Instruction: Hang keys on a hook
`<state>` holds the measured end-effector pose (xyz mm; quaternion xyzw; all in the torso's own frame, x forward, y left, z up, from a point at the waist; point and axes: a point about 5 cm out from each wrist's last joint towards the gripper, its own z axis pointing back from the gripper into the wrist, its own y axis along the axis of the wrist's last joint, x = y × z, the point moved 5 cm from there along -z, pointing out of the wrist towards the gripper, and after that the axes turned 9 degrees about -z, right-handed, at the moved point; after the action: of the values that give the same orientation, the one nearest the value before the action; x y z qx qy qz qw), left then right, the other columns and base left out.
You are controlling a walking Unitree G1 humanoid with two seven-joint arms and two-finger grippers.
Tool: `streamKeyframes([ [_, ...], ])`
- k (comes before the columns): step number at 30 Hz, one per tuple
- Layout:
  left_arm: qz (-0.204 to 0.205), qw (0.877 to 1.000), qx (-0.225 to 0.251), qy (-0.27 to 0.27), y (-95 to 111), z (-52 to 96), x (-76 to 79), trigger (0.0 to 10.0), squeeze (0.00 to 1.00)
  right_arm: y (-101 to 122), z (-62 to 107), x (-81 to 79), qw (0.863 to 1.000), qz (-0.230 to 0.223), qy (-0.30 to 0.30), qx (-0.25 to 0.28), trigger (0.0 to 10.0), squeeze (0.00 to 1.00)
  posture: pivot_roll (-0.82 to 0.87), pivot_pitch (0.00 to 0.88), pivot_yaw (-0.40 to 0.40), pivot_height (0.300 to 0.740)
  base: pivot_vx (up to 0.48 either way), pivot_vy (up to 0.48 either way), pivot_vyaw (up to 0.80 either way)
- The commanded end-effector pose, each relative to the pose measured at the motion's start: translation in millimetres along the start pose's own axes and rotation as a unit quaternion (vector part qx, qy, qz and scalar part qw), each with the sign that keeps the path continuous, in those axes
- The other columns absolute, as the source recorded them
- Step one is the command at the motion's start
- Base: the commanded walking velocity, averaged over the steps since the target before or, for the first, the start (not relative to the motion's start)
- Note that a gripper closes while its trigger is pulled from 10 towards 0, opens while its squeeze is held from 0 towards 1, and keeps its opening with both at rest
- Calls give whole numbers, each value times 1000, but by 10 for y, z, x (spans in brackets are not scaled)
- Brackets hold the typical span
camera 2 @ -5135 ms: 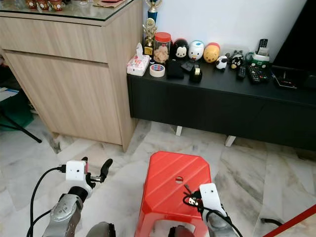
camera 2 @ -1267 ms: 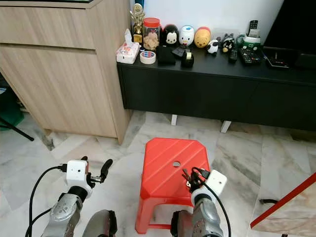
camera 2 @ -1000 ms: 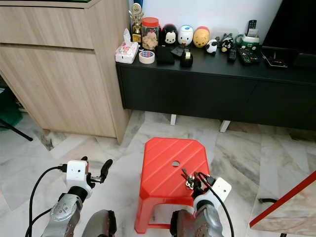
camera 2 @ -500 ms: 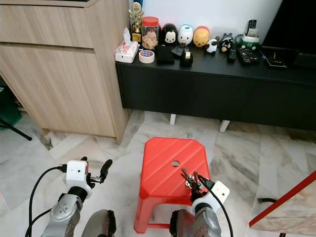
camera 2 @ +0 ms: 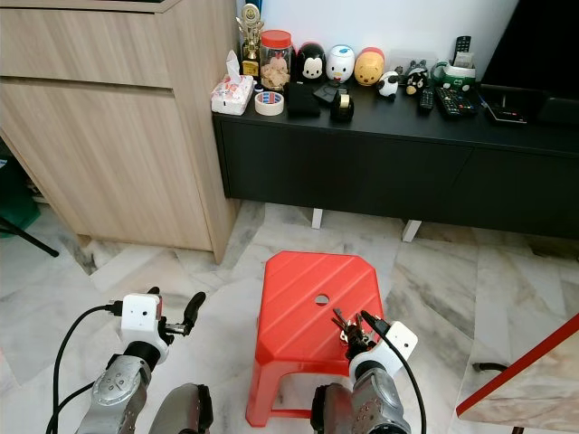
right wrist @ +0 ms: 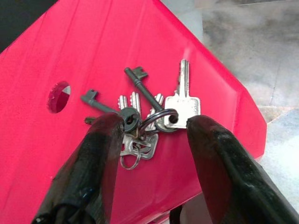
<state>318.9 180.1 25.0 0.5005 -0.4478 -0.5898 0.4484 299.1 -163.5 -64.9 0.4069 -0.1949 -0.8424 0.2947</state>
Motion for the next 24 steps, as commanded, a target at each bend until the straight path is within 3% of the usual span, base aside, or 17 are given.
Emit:
streamKeyframes([
  [1, -9, 1000, -6, -10, -47, 29, 36, 10000, 0, 5, -8, 7, 1000, -5, -2, -5, 10000, 0, 87, 66, -58, 600, 0, 0, 0],
  [20, -9, 1000, -6, -11, -43, 30, 40, 10000, 0, 43, -35, 83, 999, -18, -22, -18, 10000, 0, 98, 71, -55, 600, 0, 0, 0],
  [22, -8, 1000, -6, -10, -42, 30, 39, 10000, 0, 59, -36, 93, 1000, -12, -23, -16, 745, 0, 98, 71, -55, 600, 0, 0, 0],
  [23, -8, 1000, -6, -10, -42, 30, 39, 10000, 0, 66, -37, 91, 1000, -10, -22, -14, 745, 0, 98, 71, -55, 600, 0, 0, 0],
  [24, -8, 1000, -6, -10, -43, 30, 39, 10000, 0, 67, -37, 87, 1000, -10, -20, -14, 0, 0, 98, 71, -55, 600, 0, 0, 0],
])
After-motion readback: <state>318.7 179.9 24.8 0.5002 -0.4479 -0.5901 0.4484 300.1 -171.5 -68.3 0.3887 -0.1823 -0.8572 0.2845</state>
